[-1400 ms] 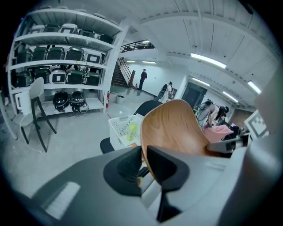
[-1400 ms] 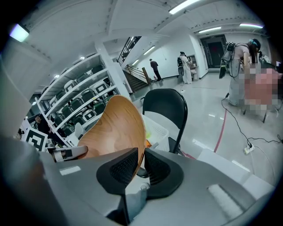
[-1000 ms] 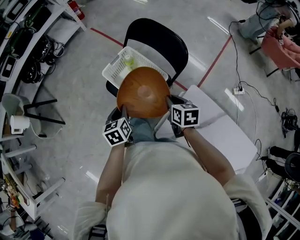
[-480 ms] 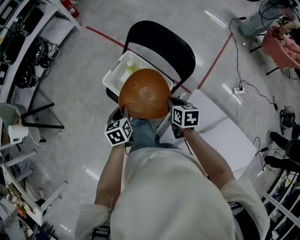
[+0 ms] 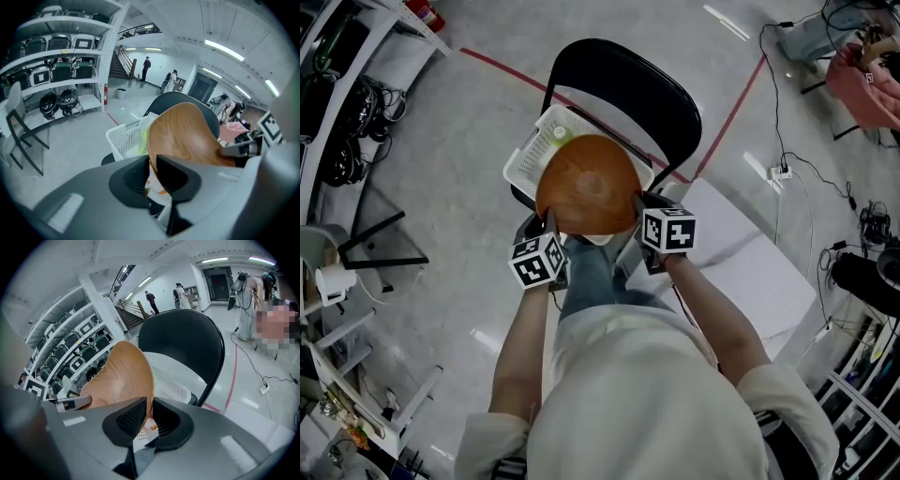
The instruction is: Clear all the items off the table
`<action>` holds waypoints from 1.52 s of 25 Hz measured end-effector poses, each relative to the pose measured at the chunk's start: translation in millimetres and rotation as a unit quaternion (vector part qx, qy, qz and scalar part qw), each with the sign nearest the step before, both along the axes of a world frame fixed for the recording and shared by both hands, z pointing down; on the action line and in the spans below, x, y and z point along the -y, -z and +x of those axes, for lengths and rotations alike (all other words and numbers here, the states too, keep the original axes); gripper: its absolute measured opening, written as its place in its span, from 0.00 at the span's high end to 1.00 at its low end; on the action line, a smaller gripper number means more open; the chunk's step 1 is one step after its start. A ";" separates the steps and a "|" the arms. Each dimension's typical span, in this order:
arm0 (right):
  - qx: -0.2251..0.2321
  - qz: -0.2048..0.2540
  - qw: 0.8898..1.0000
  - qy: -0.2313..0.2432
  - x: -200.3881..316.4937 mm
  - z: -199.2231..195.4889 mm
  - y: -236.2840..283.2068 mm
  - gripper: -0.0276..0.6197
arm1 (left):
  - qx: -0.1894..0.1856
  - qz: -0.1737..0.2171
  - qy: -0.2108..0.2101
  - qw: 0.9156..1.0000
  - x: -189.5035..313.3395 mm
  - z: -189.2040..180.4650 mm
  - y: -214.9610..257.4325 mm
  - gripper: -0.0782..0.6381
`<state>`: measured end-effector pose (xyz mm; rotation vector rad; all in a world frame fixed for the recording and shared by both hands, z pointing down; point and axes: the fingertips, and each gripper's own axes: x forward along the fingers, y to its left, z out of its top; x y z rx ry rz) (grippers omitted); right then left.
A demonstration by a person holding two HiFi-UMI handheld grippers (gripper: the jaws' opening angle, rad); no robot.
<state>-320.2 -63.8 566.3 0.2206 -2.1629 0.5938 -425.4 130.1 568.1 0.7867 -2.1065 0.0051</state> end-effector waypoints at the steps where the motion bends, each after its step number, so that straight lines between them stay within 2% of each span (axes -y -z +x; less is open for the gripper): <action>1: -0.003 0.000 1.000 -0.002 0.9 -2.0 -3.3 0.89 | -0.001 -0.001 -0.002 1.000 1.4 -3.2 -3.0 0.82; 14: -0.033 -0.011 0.999 -0.022 4.8 -14.5 -38.5 0.89 | -0.017 -0.025 -0.029 0.999 11.4 -25.8 -35.2 0.82; 23: -0.037 -0.015 0.999 -0.029 5.7 -15.9 -47.4 0.89 | -0.017 -0.035 -0.037 0.999 14.6 -31.5 -44.0 0.82; 26: -0.037 -0.014 0.999 -0.031 6.5 -16.5 -47.4 0.88 | -0.016 -0.041 -0.041 0.998 15.3 -30.9 -46.8 0.79; 29: -0.043 -0.005 0.999 -0.011 1.6 -17.3 -50.1 0.84 | -0.020 -0.038 -0.031 0.999 13.0 -31.4 -48.3 0.69; 31: -0.041 0.000 0.999 0.009 -3.4 -19.6 -51.0 0.79 | -0.017 -0.037 -0.025 0.999 12.7 -33.1 -47.1 0.69; 32: -0.039 0.005 0.999 0.016 -4.7 -21.0 -50.4 0.84 | -0.014 -0.038 -0.026 0.999 13.2 -34.3 -46.1 0.69; 33: -0.037 0.011 0.999 0.020 -5.6 -22.6 -49.6 0.85 | -0.011 -0.038 -0.026 0.999 13.8 -35.4 -44.9 0.69; 38: -0.035 0.014 0.999 0.031 -9.9 -21.3 -46.0 0.85 | -0.005 -0.034 -0.026 0.999 15.7 -34.4 -38.8 0.70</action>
